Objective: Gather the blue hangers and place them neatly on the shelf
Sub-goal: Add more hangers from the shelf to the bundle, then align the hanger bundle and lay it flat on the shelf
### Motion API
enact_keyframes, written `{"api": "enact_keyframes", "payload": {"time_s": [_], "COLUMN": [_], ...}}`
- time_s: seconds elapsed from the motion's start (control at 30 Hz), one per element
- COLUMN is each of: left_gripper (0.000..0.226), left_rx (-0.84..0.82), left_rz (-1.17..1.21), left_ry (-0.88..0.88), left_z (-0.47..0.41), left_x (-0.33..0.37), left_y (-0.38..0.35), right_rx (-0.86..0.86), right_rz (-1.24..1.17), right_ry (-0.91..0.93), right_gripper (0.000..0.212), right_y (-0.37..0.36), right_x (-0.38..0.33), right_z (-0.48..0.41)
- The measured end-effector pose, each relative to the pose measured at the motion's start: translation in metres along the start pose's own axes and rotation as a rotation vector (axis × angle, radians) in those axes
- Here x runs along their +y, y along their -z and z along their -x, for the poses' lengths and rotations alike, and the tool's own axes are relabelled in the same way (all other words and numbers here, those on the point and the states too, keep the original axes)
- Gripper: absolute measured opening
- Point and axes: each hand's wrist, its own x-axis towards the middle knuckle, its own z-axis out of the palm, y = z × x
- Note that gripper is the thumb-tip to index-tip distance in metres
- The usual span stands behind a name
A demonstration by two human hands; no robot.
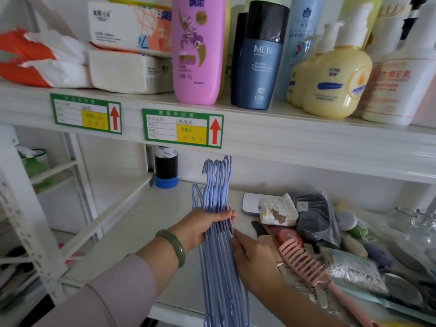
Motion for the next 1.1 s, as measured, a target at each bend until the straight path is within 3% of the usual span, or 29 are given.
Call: {"api": "enact_keyframes", "payload": {"time_s": [0.1,0.17,0.23,0.33,0.37,0.47,0.5,0.8,0.93,1.1], "left_gripper": [0.008,0.008,0.007,0.008,0.008,0.009,0.009,0.041,0.034,0.016], "left_rx": [0.013,0.004,0.001,0.011,0.013,0.007,0.0,-0.015,-0.07,-0.148], "left_rz": [0.015,0.02,-0.01,-0.049,-0.041,-0.014,-0.022,-0.192,-0.161,0.09], "left_ry": [-0.009,-0.029,-0.039,-0.015,-0.009,0.002,0.002,0.027,0.064,0.15], "left_z": [0.002,0.005,0.007,0.01,0.01,0.011,0.011,0.017,0.02,0.021], "left_x": [0.002,0.002,0.0,-0.003,-0.004,-0.008,-0.01,-0.009,-0.005,-0.004], "left_y": [0.005,0.005,0.003,0.003,0.004,0.009,0.01,0.018,0.018,0.02], "right_rx": [0.019,0.059,-0.025,-0.214,-0.245,-0.255,-0.265,-0.486,-0.466,-0.418], "right_rz": [0.027,-0.077,-0.222,-0.262,-0.269,-0.278,-0.305,-0.534,-0.579,-0.63], "right_ry": [-0.021,-0.054,-0.029,0.016,0.018,0.044,0.04,0.04,0.083,0.108], "right_gripper": [0.025,0.027,0.041,0.009,0.01,0.044,0.045,0.02,0.014,0.012], "right_y": [0.017,0.035,0.049,0.057,0.056,0.045,0.039,0.024,0.025,0.026], "right_x": [-0.01,-0.022,-0.032,-0.047,-0.05,-0.054,-0.056,-0.067,-0.07,-0.069], "right_z": [-0.019,-0.044,-0.073,-0.099,-0.103,-0.107,-0.106,-0.107,-0.107,-0.107]}}
